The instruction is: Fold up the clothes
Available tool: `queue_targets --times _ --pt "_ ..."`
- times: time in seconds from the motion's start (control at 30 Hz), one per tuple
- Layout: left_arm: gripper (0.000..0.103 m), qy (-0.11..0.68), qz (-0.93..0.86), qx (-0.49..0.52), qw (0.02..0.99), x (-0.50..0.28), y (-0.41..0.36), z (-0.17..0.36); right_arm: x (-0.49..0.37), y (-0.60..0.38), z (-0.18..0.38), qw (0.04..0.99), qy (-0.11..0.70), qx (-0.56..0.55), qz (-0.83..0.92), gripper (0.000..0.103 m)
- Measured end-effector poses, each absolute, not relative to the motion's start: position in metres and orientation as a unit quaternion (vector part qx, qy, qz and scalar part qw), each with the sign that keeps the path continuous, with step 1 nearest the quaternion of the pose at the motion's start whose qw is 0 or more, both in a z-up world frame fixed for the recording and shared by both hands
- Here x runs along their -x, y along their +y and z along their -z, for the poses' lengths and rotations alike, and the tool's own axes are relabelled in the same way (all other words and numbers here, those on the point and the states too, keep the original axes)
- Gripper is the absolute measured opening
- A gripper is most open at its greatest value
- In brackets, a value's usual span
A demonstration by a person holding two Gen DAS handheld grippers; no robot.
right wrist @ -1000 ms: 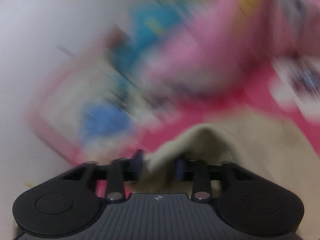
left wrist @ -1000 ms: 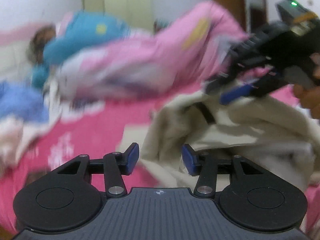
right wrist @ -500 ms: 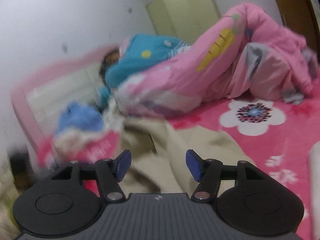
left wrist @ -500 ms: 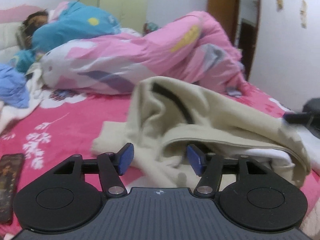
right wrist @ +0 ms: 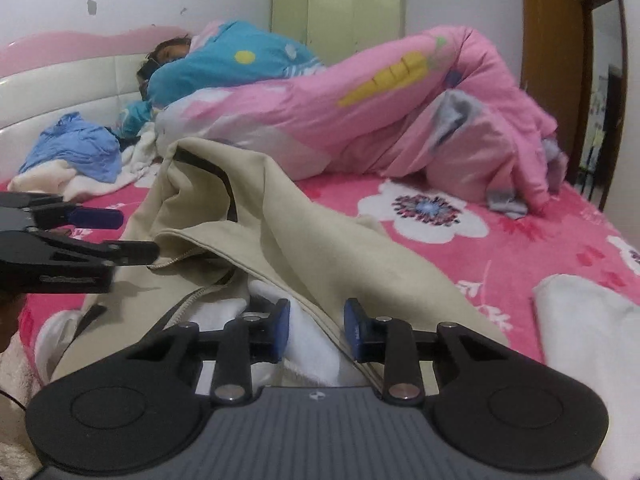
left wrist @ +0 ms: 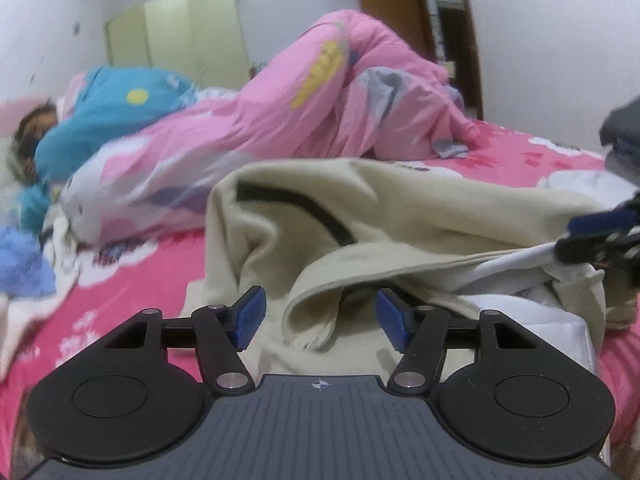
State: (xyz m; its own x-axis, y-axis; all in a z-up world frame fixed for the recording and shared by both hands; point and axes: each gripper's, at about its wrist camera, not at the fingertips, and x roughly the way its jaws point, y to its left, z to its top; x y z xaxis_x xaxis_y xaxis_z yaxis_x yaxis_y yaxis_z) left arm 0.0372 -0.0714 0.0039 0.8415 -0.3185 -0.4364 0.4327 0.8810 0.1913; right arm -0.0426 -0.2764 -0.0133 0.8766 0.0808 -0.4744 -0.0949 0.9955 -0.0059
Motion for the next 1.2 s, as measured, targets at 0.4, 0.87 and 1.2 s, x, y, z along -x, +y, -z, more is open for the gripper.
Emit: queue_targets --times 0.4,0.87,1.2 --pt "0.062 0.208 0.214 -0.167 0.94 -0.056 -0.1 0.0 0.082 -0.343 0.03 0.962 0.266 -0.04 0.046 0.007" --pt "0.063 0.234 0.184 -0.164 0.941 -0.063 -0.09 -0.001 -0.063 -0.379 -0.033 0.991 0.136 -0.004 0.008 0.005" --pt "0.063 0.248 0.196 -0.142 0.938 -0.067 -0.084 0.005 -0.042 -0.448 0.016 0.948 0.211 -0.239 -0.011 0.027"
